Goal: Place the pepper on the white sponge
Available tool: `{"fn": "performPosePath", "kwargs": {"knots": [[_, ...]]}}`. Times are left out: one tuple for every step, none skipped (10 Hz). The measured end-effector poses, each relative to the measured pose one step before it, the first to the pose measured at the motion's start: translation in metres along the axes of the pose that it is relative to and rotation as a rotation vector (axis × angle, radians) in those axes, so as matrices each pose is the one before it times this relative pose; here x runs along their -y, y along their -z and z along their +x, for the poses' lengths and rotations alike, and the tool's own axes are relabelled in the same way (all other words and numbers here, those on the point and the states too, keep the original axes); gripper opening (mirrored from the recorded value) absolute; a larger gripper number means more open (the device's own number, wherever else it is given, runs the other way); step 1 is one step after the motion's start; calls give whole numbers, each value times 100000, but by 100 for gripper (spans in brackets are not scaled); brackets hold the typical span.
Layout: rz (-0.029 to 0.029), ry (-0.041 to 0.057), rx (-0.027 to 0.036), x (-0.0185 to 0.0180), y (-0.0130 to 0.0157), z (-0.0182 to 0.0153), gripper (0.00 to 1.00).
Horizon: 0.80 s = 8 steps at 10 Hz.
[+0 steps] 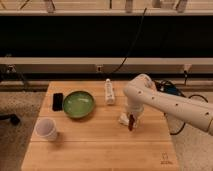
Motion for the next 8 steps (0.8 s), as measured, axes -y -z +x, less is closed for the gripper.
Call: {"fn": "performPosePath", "kwargs": {"knots": [[-151, 498, 5, 12, -28, -34, 2], [-127, 377, 114, 33, -76, -87, 2], [-52, 225, -105, 24, -24, 57, 2], [-131, 67, -61, -73, -31, 69, 2], [-200, 627, -57, -16, 2, 27, 2], [-110, 397, -63, 6, 8, 23, 2], [-89, 290, 51, 9, -28, -16, 2], [-316, 1110, 61, -45, -108, 7, 2]]}}
